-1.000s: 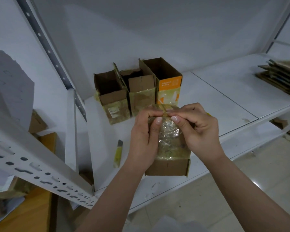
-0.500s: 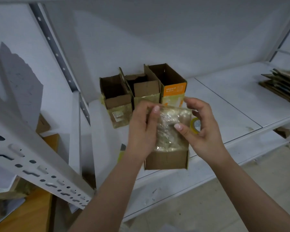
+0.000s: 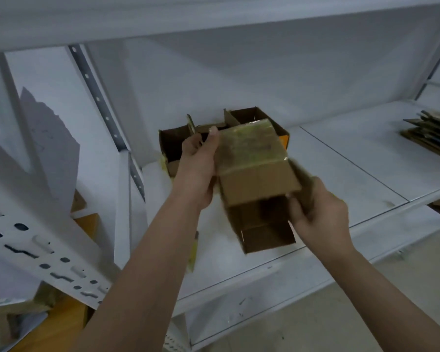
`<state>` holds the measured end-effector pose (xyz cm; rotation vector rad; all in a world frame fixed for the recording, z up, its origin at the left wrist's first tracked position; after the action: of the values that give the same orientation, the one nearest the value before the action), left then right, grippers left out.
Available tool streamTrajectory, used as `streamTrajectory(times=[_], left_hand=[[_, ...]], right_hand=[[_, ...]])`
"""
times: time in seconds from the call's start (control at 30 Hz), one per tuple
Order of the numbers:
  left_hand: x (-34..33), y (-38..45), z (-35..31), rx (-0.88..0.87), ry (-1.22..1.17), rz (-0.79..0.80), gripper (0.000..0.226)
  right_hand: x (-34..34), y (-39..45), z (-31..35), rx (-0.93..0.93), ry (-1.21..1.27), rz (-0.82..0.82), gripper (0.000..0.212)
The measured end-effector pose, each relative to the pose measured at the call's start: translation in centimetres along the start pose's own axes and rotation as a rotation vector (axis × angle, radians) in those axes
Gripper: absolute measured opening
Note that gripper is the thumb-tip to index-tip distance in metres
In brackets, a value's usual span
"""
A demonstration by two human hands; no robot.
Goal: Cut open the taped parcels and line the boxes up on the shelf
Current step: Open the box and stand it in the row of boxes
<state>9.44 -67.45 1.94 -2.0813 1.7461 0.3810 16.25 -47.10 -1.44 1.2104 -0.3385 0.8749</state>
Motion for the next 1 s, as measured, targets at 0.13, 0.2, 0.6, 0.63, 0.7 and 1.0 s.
streamTrajectory(times=[0.13,0.2,0.6,0.63,0.7,1.0], left_hand=[[0.7,-1.5,0.9,-0.101,0.153,0.037,0.053],[0.6,-3.2,1.4,-0.151,0.335,0.108,0.057],[0.3,-2.4,5.8,-0.051,0.939,0.210,0.020],[0.4,-2.2,6.0,-0.025,0.962,0.210,0.021],[0.9,-1.8,6.5,-0.003,1.002,0.225,0.019],[2.1,-2.2,6.7,0.067,1.122,0.256,0.024]], right_hand=[[1.0,1.9,-0.8,-0.165,-0.026,0.109,0.019],[1.0,3.1,-1.1,-0.156,-0.116,0.183,0.018],[-3.6,3.0,-3.2,-0.373,-0.041,0.682,0.035],[-3.7,2.7,-3.2,-0.385,-0.023,0.704,0.045],[-3.9,2.1,-3.0,-0.358,-0.058,0.756,0.053],[-3.9,0.3,-1.8,-0.286,-0.084,1.009,0.017]])
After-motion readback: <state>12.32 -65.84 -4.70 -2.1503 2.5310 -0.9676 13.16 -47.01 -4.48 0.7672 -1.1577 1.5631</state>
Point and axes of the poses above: each hand's wrist, its own y-axis towards the middle knuckle, its own x-axis out of the back of the hand, z = x × y, the point moved 5 cm from there along y, towards the middle knuckle, and after that the axes turned 13 degrees about -y, right-handed, at the moved point
